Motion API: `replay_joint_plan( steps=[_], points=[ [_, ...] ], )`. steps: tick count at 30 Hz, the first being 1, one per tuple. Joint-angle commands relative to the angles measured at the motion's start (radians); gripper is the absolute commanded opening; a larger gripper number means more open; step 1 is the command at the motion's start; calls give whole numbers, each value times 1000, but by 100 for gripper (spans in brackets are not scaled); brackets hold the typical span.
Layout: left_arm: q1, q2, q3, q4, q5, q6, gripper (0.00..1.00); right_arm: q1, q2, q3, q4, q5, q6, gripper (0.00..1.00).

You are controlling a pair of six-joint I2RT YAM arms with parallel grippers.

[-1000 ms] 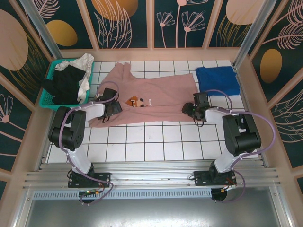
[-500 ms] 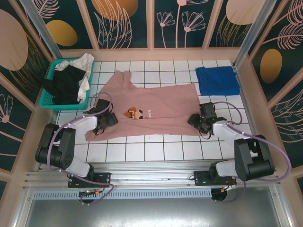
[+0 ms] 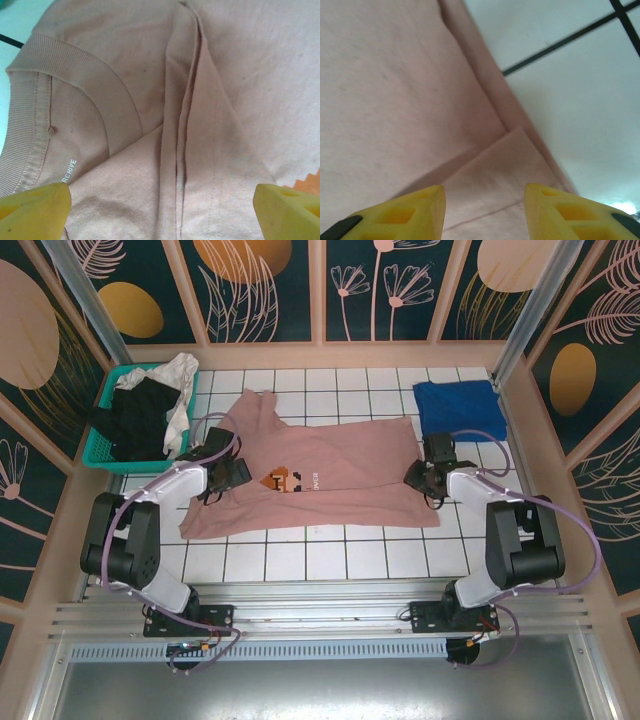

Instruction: Fold and stack the t-shirts

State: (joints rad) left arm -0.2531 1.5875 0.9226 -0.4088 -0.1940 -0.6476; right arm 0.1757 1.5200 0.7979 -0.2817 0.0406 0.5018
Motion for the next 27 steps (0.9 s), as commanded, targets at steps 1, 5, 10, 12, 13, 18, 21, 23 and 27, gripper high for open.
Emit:
replay_joint_plan(
  steps=[1, 5, 10, 12, 13, 18, 21, 23, 27],
  points=[
    [8, 21, 11, -23, -18, 25, 93, -3, 7, 24, -73, 103, -29, 45],
    [9, 28, 19, -27, -29, 35, 93, -8, 31, 7, -57, 95, -46, 38],
    [8, 27, 27, -28, -36, 45, 92, -10, 100, 23, -37, 64, -62, 38],
    [10, 25, 25, -30, -43, 46, 92, -10, 116, 32, -46, 73, -62, 38],
    [8, 23, 24, -32, -47, 47, 92, -9, 118, 35, -48, 77, -60, 37],
    [9, 22, 17, -34, -54, 48, 92, -10, 79, 39, -67, 97, -62, 29],
    [9, 25, 21, -33, -55, 49, 92, -10, 67, 51, -93, 122, -66, 25],
    [8, 26, 24, -32, -55, 52, 92, -10, 61, 55, -103, 130, -67, 24],
    [8, 26, 24, -31, -55, 57, 92, -9, 62, 60, -111, 150, -69, 28]
  ],
)
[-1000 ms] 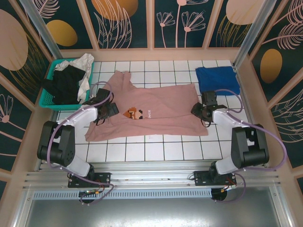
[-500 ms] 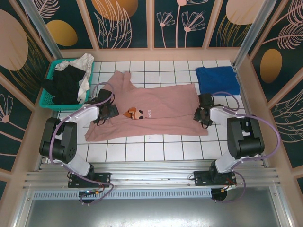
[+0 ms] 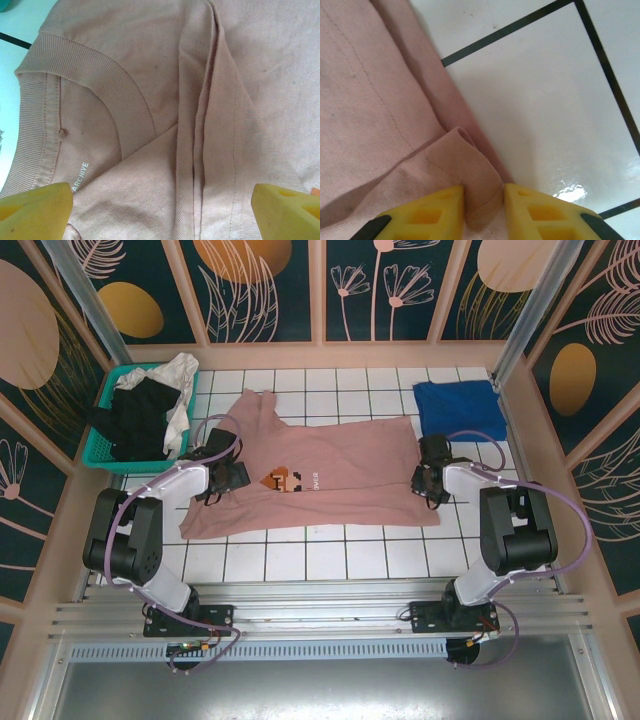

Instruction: Fold and stack the t-shirts

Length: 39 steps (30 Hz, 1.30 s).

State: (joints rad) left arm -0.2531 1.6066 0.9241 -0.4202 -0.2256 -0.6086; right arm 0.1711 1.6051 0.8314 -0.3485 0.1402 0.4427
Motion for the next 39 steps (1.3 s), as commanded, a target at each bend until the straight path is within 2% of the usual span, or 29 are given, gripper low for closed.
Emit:
replay_joint_plan(
  steps=[1, 6, 18, 25, 35, 39],
  points=[
    [9, 9, 22, -19, -24, 19, 92, -5, -18, 26, -43, 48, -10, 28],
    [8, 9, 18, -17, -26, 22, 92, -5, 1, 28, -26, 25, -8, 21],
    [9, -2, -1, -9, -24, 26, 91, -6, -7, 54, -54, 50, -23, 26],
    [9, -2, -1, -20, -42, 33, 91, -7, 30, 61, -37, 28, -17, 21],
    [8, 0, 7, -22, -44, 38, 91, -7, -24, 75, -74, 44, -25, 0],
    [8, -11, 10, -27, -50, 42, 91, -7, -59, 78, -100, 53, -24, 0]
  ],
)
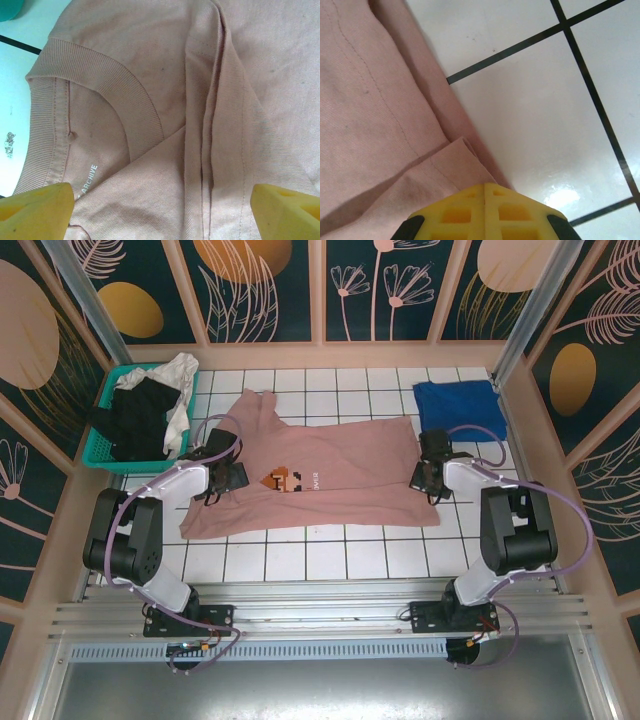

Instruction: Fold and stack the t-shirts

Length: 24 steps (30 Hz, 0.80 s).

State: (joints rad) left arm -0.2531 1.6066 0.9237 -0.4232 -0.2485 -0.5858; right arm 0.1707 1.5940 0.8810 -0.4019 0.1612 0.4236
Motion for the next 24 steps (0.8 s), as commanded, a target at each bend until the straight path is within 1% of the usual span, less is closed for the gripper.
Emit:
replay_joint_plan(
  steps=[1, 4, 11, 12, 13, 16, 20, 21, 24],
  points=[
    [8, -15, 11, -23, -26, 20, 91, -7, -60, 28, -53, 36, -3, 0],
    [9, -22, 14, -25, -26, 21, 91, -8, -91, 22, -64, 39, 0, 0],
    [9, -56, 10, -22, -19, 23, 90, -11, -163, 7, -77, -7, 3, 0],
    [9, -57, 10, -22, -18, 25, 90, -10, -154, -2, -63, -28, -4, 12],
    [9, -56, 11, -22, -16, 25, 90, -10, -135, -13, -47, -46, -11, 21],
    [8, -51, 10, -20, -8, 27, 90, -11, -67, -24, -10, -81, -20, 36],
    [9, -60, -2, -19, -12, 25, 90, -12, -5, -21, 18, -75, -24, 39],
    [9, -63, -4, -19, -13, 24, 90, -13, 2, -20, 21, -68, -26, 38],
    [9, -68, -9, -18, -17, 22, 90, -18, 12, -21, 31, -69, -29, 30]
  ],
)
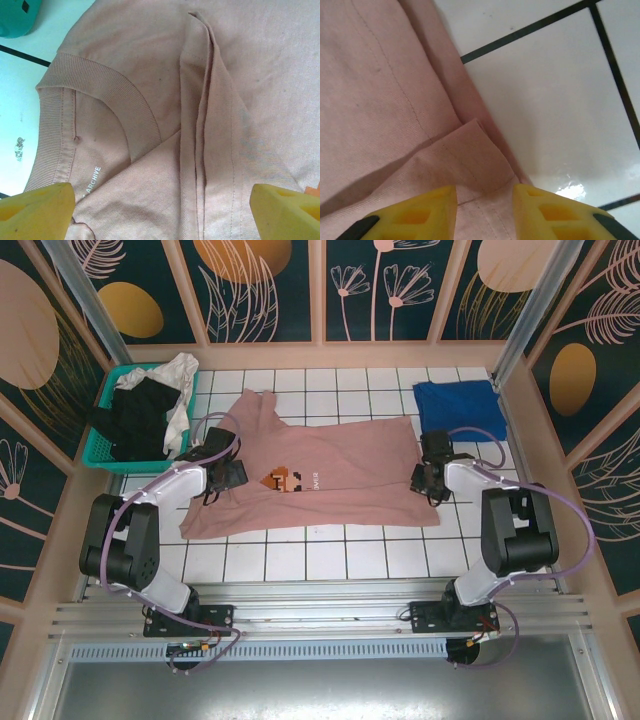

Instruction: Fold and stack the t-shirts

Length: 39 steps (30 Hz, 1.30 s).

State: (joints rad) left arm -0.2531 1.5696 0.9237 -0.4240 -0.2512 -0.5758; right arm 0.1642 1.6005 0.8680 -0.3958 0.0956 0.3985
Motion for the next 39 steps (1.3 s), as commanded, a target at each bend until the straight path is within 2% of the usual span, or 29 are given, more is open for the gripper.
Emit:
replay_joint_plan(
  steps=[1, 5, 10, 12, 23, 30, 36, 39],
  points=[
    [9, -31, -8, -16, -13, 13, 90, -14, 5, -9, 25, -2, -4, 28],
    [9, -27, -8, -17, -12, 14, 90, -20, 0, -19, 29, -5, -6, 22],
    [8, -31, -2, -22, -17, 20, 90, -22, 16, -30, 26, 0, -10, 32],
    [9, -32, -1, -23, -19, 21, 90, -22, 23, -32, 28, -2, -9, 32],
    [8, -43, -9, -24, -23, 22, 90, -22, -13, -18, 12, -1, -12, 11],
    [9, -43, -8, -20, -23, 25, 90, -22, -37, -13, -13, 20, -10, 14],
    [9, -44, -14, -20, -27, 27, 90, -22, -8, -19, 8, 3, -9, 13],
    [8, -49, -18, -19, -30, 27, 90, -21, -3, -12, -3, 7, -9, 20]
  ],
)
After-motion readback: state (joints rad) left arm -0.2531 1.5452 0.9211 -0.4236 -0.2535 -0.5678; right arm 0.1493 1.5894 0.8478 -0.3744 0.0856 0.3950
